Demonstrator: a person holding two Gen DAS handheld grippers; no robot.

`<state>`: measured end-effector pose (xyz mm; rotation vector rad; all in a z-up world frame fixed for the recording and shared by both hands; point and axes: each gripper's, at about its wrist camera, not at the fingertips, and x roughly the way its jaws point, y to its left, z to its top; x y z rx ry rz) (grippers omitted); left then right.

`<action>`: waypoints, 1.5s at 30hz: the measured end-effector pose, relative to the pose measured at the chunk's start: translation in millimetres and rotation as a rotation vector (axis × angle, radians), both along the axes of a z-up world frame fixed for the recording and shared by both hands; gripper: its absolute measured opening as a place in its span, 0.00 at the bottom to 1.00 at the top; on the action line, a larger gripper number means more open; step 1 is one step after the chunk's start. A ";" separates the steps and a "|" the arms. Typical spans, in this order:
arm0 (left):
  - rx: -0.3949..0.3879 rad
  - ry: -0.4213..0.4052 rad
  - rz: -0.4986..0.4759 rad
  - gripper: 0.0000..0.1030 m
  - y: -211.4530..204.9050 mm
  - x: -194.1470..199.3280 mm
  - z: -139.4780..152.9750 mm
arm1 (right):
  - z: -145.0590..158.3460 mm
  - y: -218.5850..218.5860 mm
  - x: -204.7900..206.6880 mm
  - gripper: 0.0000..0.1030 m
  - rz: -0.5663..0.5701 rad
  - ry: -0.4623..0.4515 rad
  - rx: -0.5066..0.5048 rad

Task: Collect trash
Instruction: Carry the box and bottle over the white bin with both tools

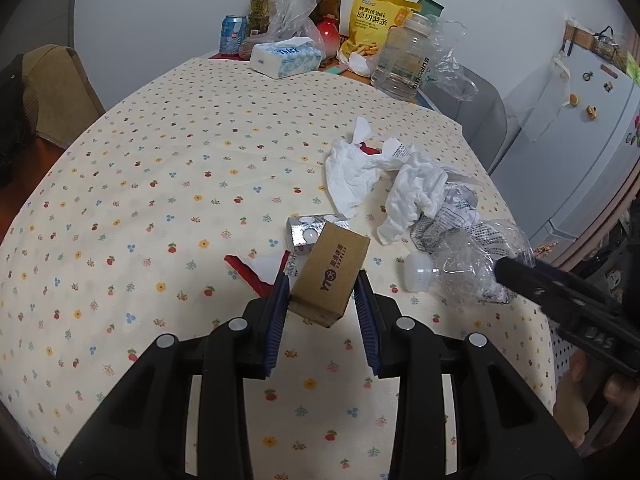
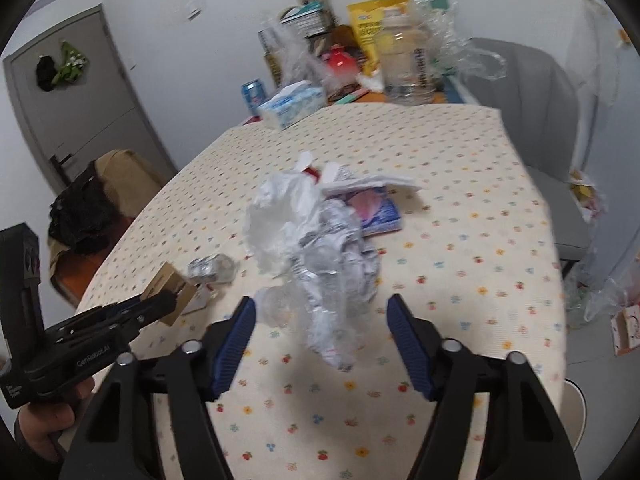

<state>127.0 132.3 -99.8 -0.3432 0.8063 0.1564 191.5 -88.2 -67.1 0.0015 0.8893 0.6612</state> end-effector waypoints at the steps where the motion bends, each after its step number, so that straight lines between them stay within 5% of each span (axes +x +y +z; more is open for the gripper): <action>1: -0.001 -0.003 -0.002 0.33 -1.8 -1.4 0.3 | -2.5 0.6 -0.6 0.21 0.018 0.023 -0.002; 8: 0.000 -0.020 -0.020 0.33 -18.6 -6.0 4.8 | 6.7 -18.3 -28.0 0.20 0.007 -0.015 0.006; 32: 0.033 -0.099 -0.229 0.33 -135.5 20.3 34.2 | 42.8 -171.6 -61.3 0.20 -0.354 -0.156 -0.002; 45: 0.049 -0.083 -0.360 0.33 -216.4 48.6 28.7 | 22.5 -263.0 -62.1 0.20 -0.545 -0.122 -0.003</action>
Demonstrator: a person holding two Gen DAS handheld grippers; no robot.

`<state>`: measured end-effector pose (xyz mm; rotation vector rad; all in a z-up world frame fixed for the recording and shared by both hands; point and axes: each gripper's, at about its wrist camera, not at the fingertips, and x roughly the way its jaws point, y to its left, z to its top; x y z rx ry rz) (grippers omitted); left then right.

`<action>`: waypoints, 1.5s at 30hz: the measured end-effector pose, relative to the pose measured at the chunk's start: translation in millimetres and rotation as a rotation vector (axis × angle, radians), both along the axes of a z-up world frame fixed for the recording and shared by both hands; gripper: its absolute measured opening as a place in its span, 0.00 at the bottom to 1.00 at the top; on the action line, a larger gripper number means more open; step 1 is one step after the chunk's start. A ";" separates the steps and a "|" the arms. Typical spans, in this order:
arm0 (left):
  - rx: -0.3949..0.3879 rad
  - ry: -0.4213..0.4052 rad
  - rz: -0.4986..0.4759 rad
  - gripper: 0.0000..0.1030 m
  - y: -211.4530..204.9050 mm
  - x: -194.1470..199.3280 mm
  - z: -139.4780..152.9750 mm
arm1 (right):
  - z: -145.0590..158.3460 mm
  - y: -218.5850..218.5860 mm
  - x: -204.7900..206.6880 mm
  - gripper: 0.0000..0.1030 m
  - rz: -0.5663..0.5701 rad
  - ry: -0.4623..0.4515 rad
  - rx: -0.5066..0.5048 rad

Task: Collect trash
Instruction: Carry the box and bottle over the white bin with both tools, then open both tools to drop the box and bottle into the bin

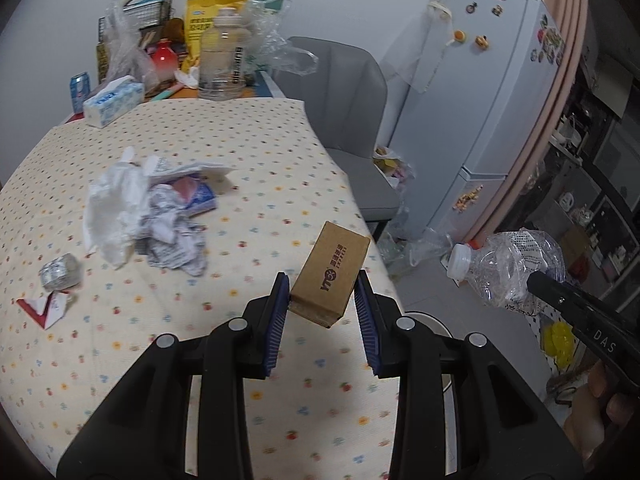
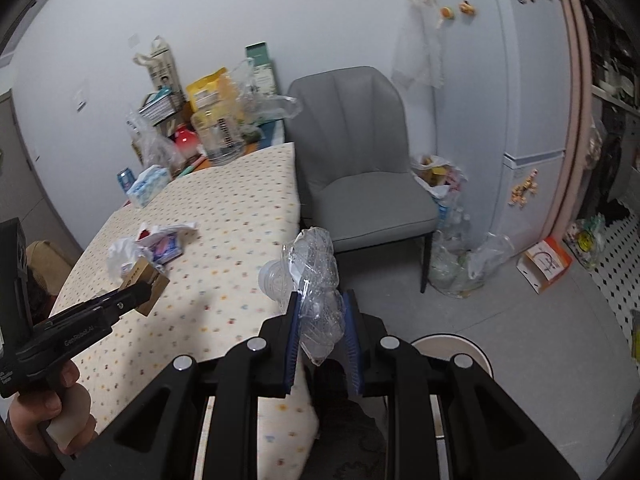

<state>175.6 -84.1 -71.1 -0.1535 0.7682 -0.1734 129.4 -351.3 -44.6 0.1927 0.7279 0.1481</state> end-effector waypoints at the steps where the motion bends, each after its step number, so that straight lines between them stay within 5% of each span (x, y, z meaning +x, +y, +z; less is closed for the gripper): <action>1: 0.004 0.004 -0.012 0.33 -8.2 2.2 -1.1 | -3.9 -8.2 0.1 0.21 -0.015 0.008 0.003; 17: 0.067 0.060 -0.122 0.33 -96.0 31.2 -22.9 | -84.4 -96.8 16.4 0.23 -0.180 0.107 0.087; 18: 0.069 0.063 -0.129 0.33 -100.5 32.5 -23.7 | -87.9 -101.4 18.4 0.33 -0.185 0.101 0.094; 19: 0.072 0.065 -0.135 0.33 -103.3 34.8 -24.4 | -91.8 -107.6 19.8 0.64 -0.202 0.100 0.101; 21: 0.079 0.071 -0.153 0.33 -112.9 38.7 -26.5 | -95.6 -118.4 16.7 0.77 -0.238 0.077 0.104; 30: 0.093 0.103 -0.255 0.33 -167.5 48.3 -38.4 | -119.5 -162.0 -5.6 0.76 -0.316 0.151 0.122; 41: 0.084 0.151 -0.390 0.34 -238.3 53.0 -53.5 | -109.7 -212.8 -43.4 0.76 -0.420 0.125 0.113; 42: 0.077 0.157 -0.403 0.38 -242.0 53.2 -54.4 | -109.6 -215.7 -45.2 0.76 -0.426 0.126 0.115; 44: 0.070 0.164 -0.415 0.80 -246.7 52.6 -54.8 | -108.8 -218.7 -47.9 0.76 -0.435 0.127 0.117; 45: 0.064 0.151 -0.416 0.86 -246.6 51.2 -53.3 | -108.5 -219.5 -49.0 0.76 -0.443 0.126 0.113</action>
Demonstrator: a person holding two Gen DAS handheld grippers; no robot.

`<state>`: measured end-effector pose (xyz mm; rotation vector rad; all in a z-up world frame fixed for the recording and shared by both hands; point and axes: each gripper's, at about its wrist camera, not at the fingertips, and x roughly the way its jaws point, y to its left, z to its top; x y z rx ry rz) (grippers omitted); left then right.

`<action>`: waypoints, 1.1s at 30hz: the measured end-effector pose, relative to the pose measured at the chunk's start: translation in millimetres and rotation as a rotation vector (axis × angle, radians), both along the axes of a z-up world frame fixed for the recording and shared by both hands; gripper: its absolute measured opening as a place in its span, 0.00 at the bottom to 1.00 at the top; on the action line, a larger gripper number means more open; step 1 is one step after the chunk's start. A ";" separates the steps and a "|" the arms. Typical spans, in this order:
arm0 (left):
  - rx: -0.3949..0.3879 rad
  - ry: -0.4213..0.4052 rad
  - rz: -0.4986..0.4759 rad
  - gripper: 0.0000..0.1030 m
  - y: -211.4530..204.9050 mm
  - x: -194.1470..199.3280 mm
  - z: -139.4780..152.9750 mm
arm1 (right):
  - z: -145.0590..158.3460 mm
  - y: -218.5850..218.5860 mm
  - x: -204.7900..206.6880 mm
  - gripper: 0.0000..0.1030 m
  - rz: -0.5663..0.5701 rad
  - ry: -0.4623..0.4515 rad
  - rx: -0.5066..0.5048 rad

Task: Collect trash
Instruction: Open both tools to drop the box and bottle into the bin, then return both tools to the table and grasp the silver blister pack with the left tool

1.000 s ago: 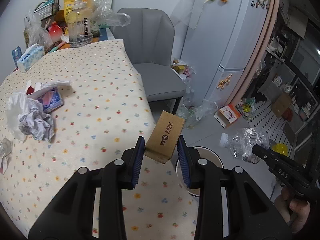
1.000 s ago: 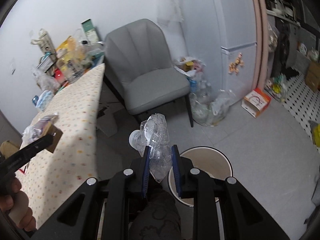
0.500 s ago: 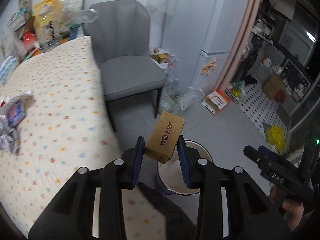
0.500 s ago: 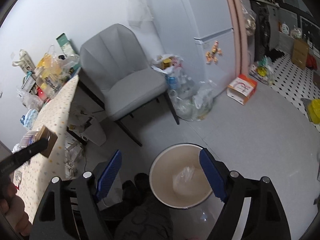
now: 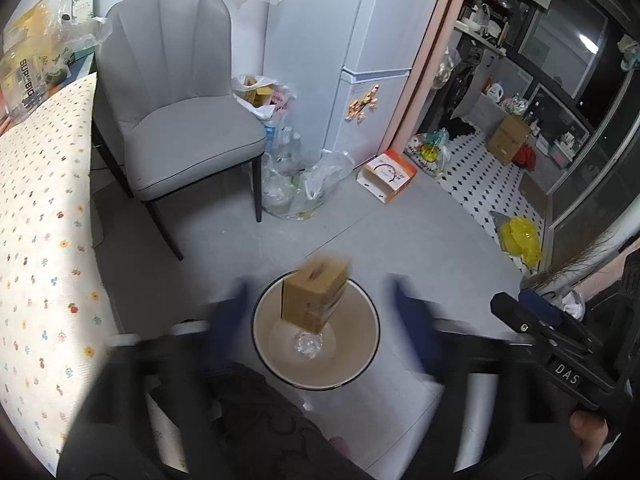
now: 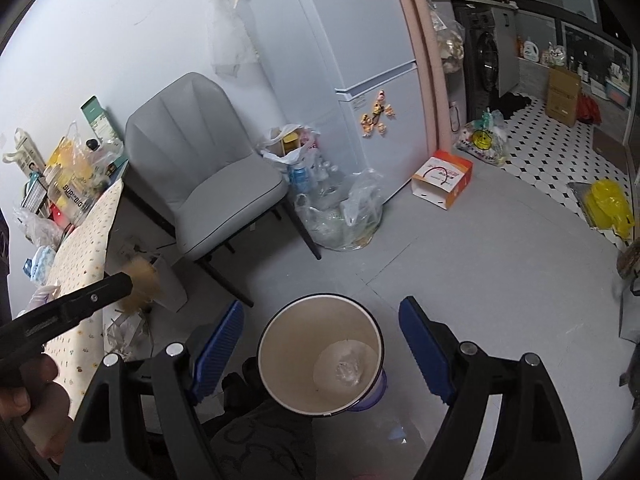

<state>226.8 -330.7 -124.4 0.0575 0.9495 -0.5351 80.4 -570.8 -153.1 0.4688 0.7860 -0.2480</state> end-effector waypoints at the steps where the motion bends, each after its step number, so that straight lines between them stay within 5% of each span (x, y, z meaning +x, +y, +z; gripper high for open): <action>1: -0.009 -0.023 0.002 0.90 1.3 -3.0 2.6 | 1.1 0.4 0.6 0.76 -0.003 0.000 -0.001; 11: -0.054 -0.060 0.109 0.94 52.1 -10.1 24.9 | 15.0 30.6 11.0 0.78 0.073 -0.032 -0.001; 18: -0.112 -0.083 0.230 0.94 119.9 -20.0 39.9 | 37.9 70.9 21.5 0.92 0.144 -0.076 -0.037; 24: -0.162 -0.104 0.347 0.94 180.7 -34.7 51.6 | 59.9 116.2 28.0 0.93 0.173 -0.094 -0.094; 33: -0.115 -0.182 0.510 0.95 242.3 -57.2 64.0 | 75.8 174.0 34.0 0.93 0.231 -0.093 -0.135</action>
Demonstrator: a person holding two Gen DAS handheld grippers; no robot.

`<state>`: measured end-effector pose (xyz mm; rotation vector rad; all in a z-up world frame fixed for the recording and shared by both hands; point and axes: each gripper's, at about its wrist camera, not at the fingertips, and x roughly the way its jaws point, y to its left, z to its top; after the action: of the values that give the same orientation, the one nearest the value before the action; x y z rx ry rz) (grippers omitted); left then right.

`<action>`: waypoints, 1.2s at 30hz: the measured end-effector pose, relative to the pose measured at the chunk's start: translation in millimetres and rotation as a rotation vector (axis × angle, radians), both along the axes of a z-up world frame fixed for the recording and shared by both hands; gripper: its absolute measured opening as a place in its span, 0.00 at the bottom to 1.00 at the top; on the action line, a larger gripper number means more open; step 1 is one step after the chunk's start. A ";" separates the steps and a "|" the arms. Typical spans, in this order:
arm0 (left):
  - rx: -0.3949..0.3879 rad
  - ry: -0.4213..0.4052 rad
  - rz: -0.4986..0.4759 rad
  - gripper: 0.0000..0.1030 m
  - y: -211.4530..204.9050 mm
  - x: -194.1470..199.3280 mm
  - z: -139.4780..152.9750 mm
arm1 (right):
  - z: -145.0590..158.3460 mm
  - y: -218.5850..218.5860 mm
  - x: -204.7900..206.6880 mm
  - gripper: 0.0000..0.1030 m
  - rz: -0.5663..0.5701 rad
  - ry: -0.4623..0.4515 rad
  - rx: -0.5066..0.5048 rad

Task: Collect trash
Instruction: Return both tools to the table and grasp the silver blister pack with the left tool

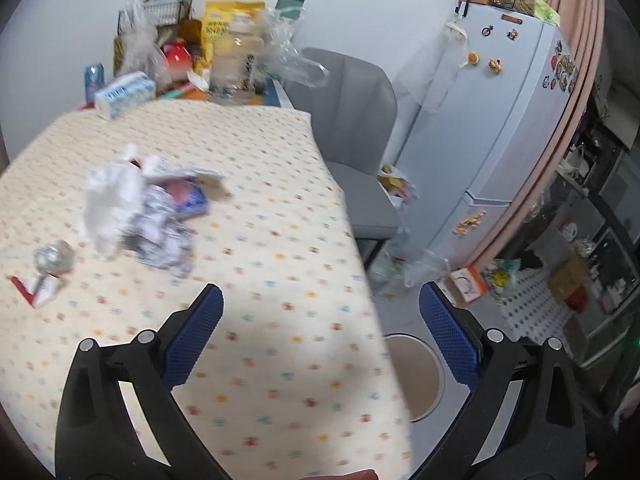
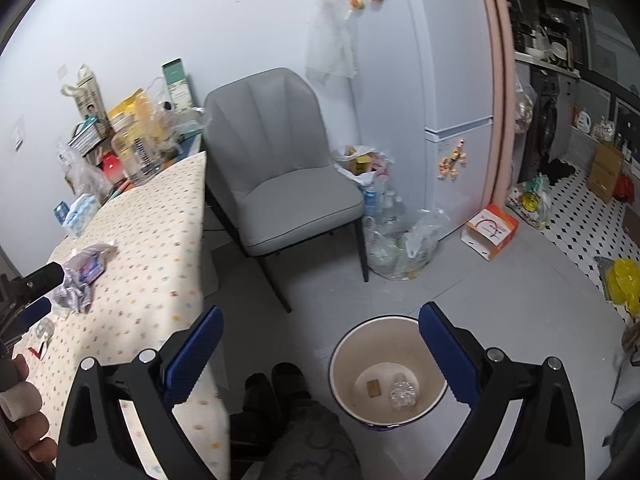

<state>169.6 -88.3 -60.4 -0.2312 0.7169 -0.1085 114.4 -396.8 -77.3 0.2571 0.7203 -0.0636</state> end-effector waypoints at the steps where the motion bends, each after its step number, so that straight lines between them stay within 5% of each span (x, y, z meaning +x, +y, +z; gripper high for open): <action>1: -0.003 -0.012 -0.007 0.95 7.3 -2.9 1.1 | 2.2 6.1 -0.1 0.93 0.033 -0.004 0.011; 14: -0.003 -0.070 0.062 0.94 79.0 -32.3 1.5 | 30.8 90.4 2.5 0.93 0.264 -0.066 -0.040; 36: -0.054 -0.088 0.204 0.94 186.0 -78.6 -13.6 | 37.1 187.0 0.1 0.93 0.452 -0.124 -0.024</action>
<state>91.1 97.7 -74.1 -0.3481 0.5998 0.0561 114.5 -209.8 -40.3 0.0702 0.6395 0.3700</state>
